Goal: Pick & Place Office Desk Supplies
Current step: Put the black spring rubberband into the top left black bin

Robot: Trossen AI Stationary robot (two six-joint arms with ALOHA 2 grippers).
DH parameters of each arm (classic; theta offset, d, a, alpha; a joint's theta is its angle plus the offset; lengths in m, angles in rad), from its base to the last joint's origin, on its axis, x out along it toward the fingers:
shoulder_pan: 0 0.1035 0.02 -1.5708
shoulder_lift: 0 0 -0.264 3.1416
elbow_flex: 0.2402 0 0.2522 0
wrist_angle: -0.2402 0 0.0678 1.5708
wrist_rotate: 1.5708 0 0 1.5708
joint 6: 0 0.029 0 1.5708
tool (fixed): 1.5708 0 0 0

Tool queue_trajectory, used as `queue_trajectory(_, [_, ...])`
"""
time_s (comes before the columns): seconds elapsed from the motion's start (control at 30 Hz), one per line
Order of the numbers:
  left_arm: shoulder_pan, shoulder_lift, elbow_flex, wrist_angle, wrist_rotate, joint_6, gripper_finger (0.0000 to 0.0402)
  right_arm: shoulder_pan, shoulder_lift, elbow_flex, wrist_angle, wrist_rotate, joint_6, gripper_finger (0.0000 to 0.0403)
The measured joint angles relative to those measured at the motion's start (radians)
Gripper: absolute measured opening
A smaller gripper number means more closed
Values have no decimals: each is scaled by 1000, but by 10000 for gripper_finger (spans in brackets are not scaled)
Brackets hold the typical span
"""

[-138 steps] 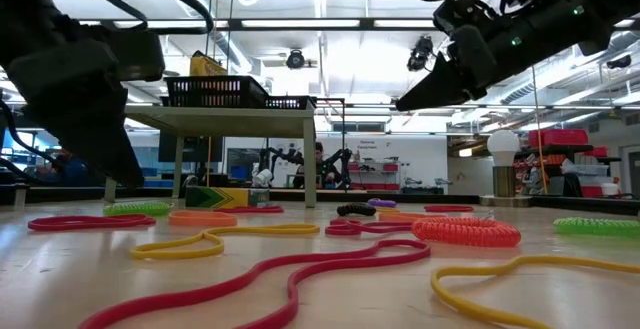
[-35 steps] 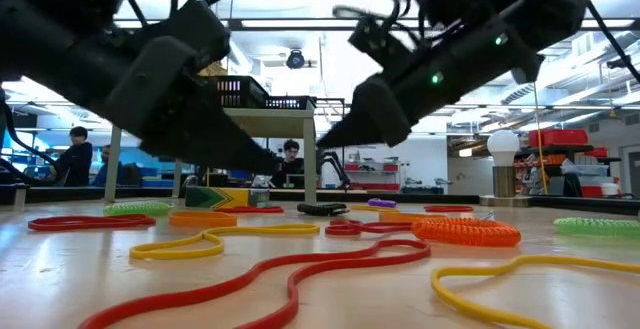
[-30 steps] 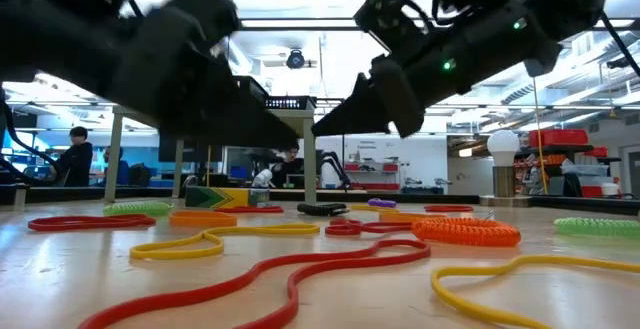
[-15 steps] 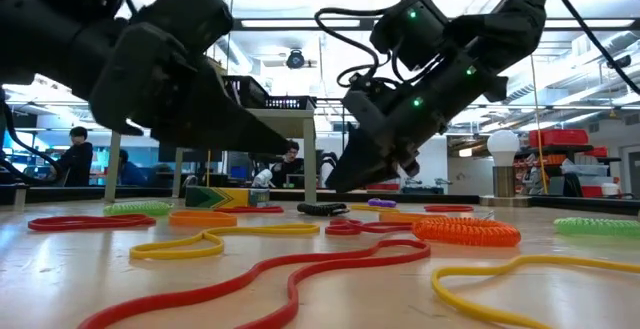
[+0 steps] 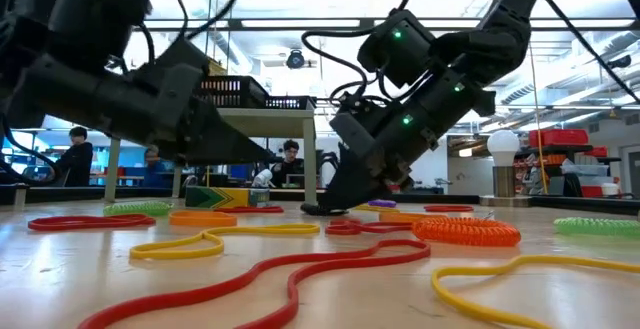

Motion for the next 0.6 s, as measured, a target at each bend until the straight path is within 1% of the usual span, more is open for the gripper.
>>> queue_trajectory(0.1, [35, 0, 7, -21, 6, -43, 104, 7, 6, 23, -23, 6, -28, 104])
queue_trajectory(0.27, [63, 0, 11, -31, 35, -90, 104, 8, 6, 24, -41, 11, -84, 43])
queue_trajectory(0.33, [69, 0, 11, -34, 57, -103, 104, 13, 6, 24, -41, 26, -121, 26])
queue_trajectory(0.4, [71, 0, 11, -38, 72, -128, 104, 25, 4, 24, -40, 69, -169, 19])
queue_trajectory(0.47, [76, 0, 11, -44, 113, -144, 104, 45, 0, 24, -34, 111, -222, 20])
queue_trajectory(0.6, [94, 0, 22, -44, 197, -185, 113, 108, 0, 24, 45, 220, -342, 27])
